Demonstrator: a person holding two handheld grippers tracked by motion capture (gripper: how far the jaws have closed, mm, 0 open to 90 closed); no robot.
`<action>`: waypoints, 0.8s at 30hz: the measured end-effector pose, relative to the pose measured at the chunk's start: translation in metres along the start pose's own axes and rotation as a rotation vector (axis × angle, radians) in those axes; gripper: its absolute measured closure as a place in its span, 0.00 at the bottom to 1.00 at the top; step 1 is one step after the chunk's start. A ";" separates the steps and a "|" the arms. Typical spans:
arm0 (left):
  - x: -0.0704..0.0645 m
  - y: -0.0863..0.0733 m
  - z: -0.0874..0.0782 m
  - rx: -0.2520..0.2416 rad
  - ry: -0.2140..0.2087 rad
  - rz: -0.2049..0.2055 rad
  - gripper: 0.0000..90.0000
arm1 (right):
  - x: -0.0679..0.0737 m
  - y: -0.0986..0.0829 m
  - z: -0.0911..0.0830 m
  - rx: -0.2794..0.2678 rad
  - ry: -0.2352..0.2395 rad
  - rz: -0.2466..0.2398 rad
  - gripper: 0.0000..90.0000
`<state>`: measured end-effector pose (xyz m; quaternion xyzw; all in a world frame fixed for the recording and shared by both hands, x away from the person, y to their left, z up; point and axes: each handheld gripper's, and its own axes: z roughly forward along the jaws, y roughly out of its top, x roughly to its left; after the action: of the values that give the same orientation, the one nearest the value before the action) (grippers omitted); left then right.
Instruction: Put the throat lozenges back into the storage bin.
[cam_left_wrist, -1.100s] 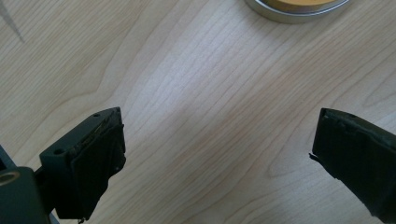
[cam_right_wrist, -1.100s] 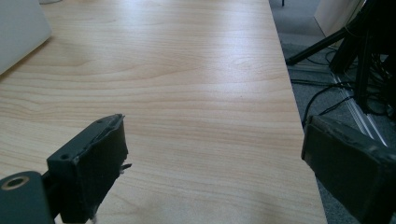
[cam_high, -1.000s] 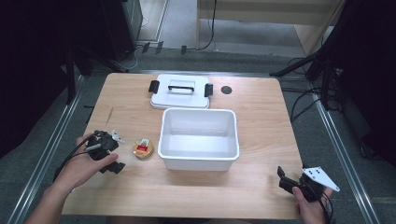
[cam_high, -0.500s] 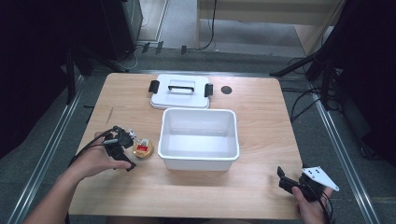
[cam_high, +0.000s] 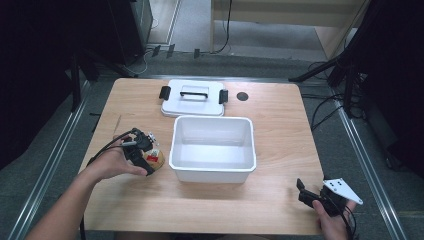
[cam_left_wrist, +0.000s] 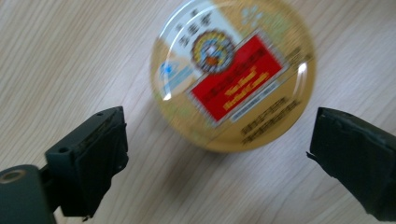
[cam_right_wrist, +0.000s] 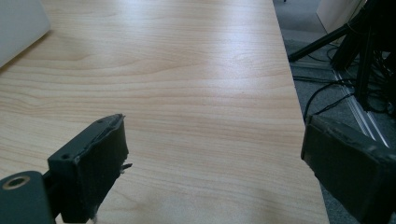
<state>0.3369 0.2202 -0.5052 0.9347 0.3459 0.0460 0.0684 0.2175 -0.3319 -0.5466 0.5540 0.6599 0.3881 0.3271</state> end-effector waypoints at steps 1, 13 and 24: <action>0.000 0.002 0.001 0.005 0.001 0.005 0.07 | 0.000 0.000 0.000 0.000 0.000 -0.001 0.08; 0.008 0.015 0.006 -0.004 -0.015 -0.014 0.14 | 0.001 0.000 0.000 0.007 -0.005 -0.008 0.08; 0.012 0.028 0.010 -0.014 -0.028 -0.011 0.16 | 0.001 0.000 0.001 0.012 -0.002 -0.009 0.08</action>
<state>0.3652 0.2062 -0.5101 0.9327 0.3498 0.0348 0.0801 0.2179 -0.3307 -0.5467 0.5535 0.6641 0.3822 0.3263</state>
